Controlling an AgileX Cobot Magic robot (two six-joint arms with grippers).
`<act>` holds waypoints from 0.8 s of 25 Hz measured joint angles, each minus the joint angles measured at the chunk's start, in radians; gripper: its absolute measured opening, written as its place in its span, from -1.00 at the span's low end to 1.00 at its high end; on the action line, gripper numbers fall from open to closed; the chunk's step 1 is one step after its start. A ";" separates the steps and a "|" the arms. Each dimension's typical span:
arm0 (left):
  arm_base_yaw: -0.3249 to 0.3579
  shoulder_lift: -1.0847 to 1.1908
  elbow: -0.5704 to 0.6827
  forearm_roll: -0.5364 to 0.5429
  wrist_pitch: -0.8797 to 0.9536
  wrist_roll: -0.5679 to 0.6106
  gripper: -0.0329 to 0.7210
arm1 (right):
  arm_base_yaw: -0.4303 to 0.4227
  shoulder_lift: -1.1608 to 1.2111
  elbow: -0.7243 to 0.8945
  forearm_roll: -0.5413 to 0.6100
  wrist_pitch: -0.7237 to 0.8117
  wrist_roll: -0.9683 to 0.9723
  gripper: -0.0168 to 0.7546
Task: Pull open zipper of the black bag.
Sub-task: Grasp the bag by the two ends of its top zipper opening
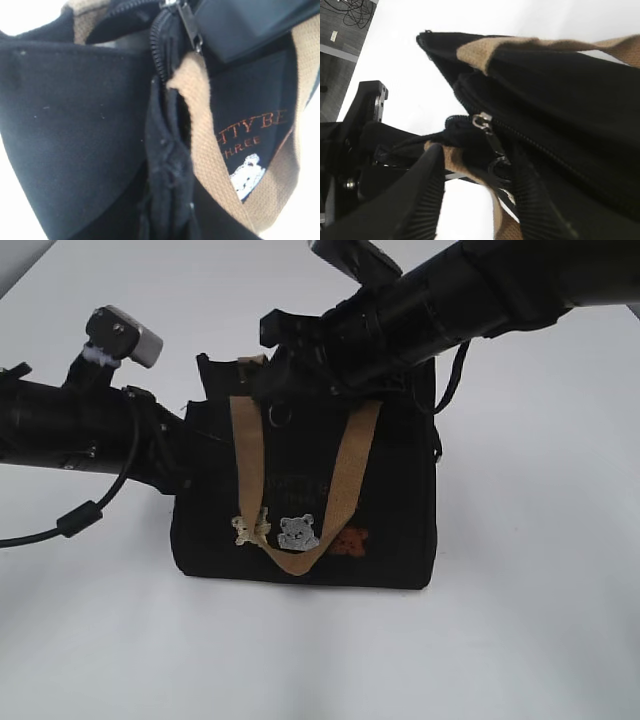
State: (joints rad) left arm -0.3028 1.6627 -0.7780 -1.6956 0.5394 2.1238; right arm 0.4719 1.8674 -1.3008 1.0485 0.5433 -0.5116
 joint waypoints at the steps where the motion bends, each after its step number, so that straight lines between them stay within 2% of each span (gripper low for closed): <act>1: 0.000 0.000 0.000 0.000 -0.001 0.000 -0.74 | 0.000 0.005 -0.001 0.000 0.000 -0.001 -0.16; 6: 0.000 0.000 0.000 0.001 -0.008 0.000 -0.74 | -0.001 0.035 -0.005 0.002 -0.011 -0.008 -0.52; 9: 0.000 0.000 0.001 0.001 -0.009 0.000 -0.74 | -0.001 0.039 -0.005 0.001 -0.013 -0.015 -0.88; 10: 0.000 0.000 0.001 0.001 -0.009 0.000 -0.74 | -0.001 0.038 -0.005 -0.001 -0.009 -0.021 -0.94; 20: 0.001 0.000 0.001 0.000 0.008 0.000 -0.74 | -0.067 -0.025 -0.004 -0.067 0.091 -0.036 -0.96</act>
State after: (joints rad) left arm -0.3022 1.6627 -0.7772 -1.6955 0.5470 2.1238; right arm 0.4049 1.8422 -1.3049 0.9815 0.6347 -0.5479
